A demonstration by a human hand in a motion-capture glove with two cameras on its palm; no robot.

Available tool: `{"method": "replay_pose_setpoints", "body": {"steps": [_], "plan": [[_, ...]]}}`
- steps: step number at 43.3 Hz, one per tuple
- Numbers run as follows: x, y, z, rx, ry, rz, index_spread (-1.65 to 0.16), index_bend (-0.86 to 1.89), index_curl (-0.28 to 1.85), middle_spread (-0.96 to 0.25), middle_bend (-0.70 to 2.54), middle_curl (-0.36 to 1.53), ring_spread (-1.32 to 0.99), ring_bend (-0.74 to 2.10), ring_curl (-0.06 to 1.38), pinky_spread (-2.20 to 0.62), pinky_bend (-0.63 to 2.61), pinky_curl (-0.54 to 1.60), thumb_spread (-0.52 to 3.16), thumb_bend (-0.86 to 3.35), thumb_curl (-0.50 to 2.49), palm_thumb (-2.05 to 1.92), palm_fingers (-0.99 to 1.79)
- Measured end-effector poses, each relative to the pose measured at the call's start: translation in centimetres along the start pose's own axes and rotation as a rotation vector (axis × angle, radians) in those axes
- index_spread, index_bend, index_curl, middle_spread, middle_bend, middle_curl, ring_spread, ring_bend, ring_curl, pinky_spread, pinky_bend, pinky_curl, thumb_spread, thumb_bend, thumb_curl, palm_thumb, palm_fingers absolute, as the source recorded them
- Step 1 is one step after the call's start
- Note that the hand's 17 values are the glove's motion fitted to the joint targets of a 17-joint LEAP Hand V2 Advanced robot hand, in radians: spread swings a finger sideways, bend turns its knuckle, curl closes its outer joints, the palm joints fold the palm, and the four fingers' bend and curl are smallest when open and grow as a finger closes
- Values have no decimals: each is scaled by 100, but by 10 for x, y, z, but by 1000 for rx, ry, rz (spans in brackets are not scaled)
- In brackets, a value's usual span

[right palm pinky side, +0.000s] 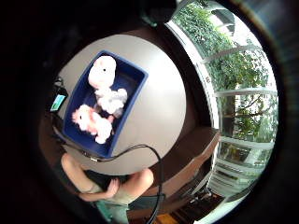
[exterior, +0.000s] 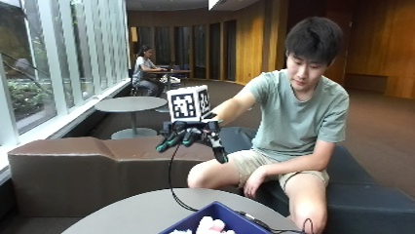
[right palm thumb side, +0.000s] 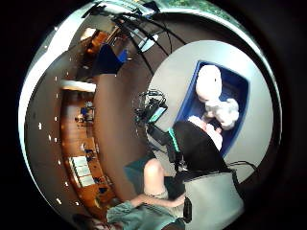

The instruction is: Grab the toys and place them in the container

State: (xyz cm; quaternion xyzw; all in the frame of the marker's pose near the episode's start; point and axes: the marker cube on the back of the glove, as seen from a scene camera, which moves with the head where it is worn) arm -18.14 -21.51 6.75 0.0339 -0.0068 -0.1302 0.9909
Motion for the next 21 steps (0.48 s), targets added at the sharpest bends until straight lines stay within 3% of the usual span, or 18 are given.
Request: {"method": "replay_pose_setpoints", "body": {"steps": [10,21], "plan": [[17,84,-62,85,43,-4,-17,6,29,5,8,27,2,19,42,7,92,39,128,-1,55,15,-35],[34,123,-84,100,17,31,-19,9,25,4,10,23,2,19,41,7,86,36,132,-1,48,16,-27]]}}
